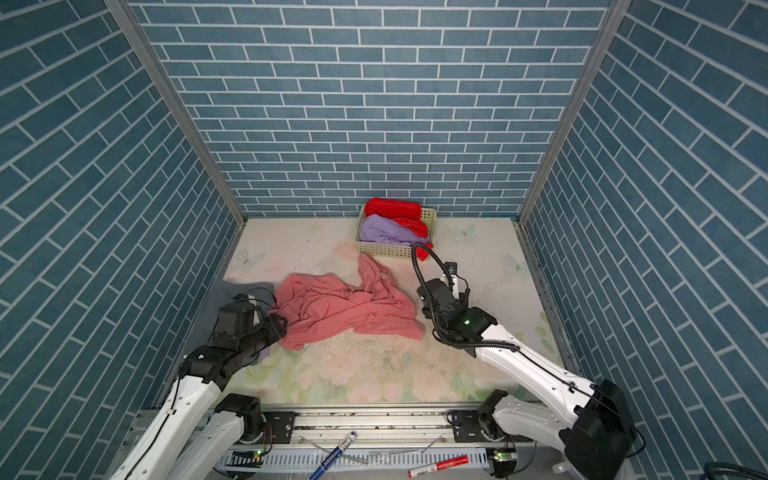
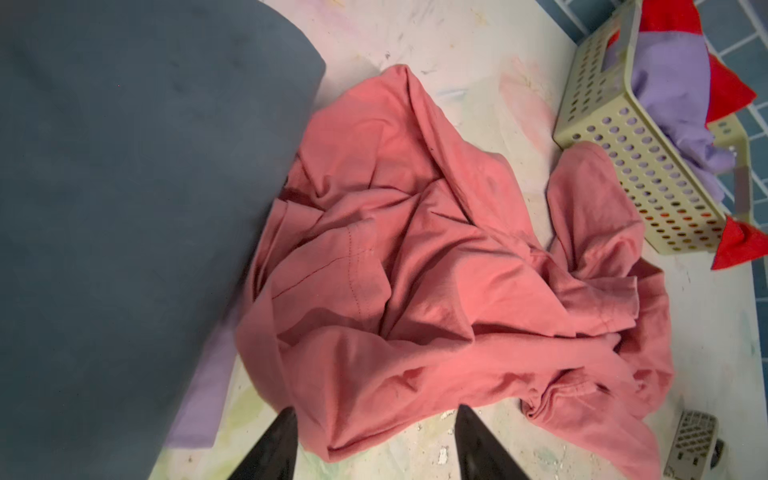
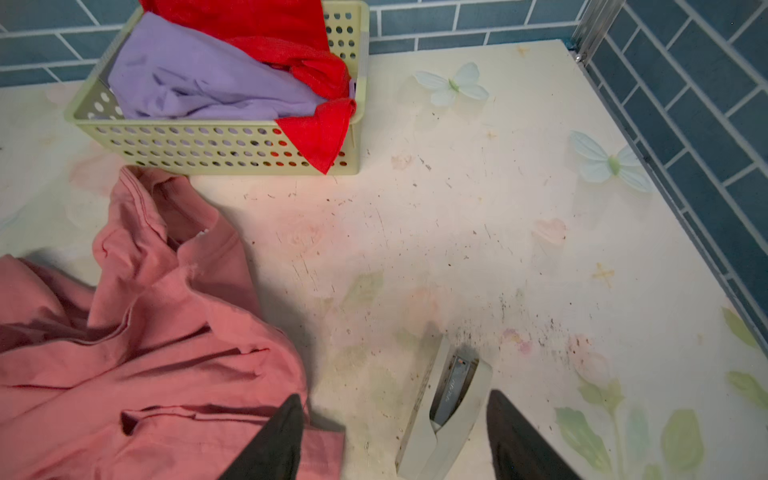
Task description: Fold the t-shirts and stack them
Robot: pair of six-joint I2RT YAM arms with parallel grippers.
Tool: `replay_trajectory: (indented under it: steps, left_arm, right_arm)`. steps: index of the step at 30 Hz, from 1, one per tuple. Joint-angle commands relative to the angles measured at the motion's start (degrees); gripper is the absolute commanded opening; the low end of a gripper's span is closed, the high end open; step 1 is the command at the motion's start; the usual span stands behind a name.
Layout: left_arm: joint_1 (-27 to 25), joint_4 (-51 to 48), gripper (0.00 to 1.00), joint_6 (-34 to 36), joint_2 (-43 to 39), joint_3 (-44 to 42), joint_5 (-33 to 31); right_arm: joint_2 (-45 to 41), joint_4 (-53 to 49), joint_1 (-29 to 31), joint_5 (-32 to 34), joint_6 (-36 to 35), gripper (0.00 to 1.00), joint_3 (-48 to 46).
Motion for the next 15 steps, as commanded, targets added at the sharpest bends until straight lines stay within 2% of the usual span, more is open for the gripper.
replay_trajectory:
  steps: [1, 5, 10, 15]
  left_arm:
    - [0.34, -1.32, 0.67, -0.33, 2.81, 2.71, -2.22]
    - [0.25, 5.82, 0.70, 1.00, 9.53, 3.50, 0.30]
    - [-0.10, 16.43, 0.71, 2.04, 20.37, 5.40, 3.22]
    - [-0.67, 23.24, 0.73, 3.15, 31.54, 8.00, 2.74]
  right_arm:
    - [5.39, 7.59, -0.27, -1.03, -4.54, 0.69, 2.77]
    - [16.20, 18.99, -0.36, -10.64, -11.25, 0.69, 7.78]
    - [30.92, 26.79, -0.36, -22.58, -16.73, 0.68, 18.00]
    - [43.58, 27.46, -0.39, -33.25, -17.38, 0.68, 28.75]
